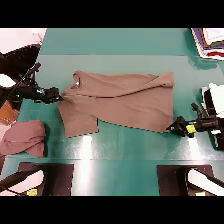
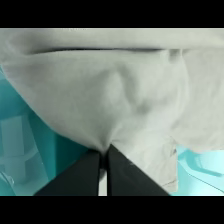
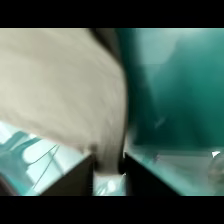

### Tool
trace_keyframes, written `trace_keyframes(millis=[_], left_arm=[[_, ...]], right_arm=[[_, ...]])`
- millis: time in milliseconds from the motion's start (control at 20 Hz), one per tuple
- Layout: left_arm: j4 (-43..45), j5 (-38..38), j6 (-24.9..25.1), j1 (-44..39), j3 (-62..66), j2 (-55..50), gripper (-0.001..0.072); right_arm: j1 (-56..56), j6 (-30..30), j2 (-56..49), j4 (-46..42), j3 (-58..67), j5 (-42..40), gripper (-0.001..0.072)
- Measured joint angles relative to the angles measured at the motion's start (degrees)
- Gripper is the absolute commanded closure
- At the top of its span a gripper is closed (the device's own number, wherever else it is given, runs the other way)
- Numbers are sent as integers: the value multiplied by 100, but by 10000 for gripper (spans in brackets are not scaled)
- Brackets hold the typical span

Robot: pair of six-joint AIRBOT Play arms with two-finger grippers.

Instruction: Fold the shirts.

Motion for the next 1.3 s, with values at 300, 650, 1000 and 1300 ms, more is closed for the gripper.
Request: trace_keyframes(millis=[300,650,1000,1300], left_arm=[[7,-37,-7,-2,122,555,681],[-28,-173,-199,-4,2024,2072,680],[-70,-188,-619,-4,5128,2636,682],[33,17,-883,-4,6177,2658,682]], right_arm=[[549,-4,422,-55,221,-494,698],[151,-4,1773,42,3027,-256,699],[-876,-4,2533,52,6059,-120,700],[-1338,22,2142,44,7663,459,700]])
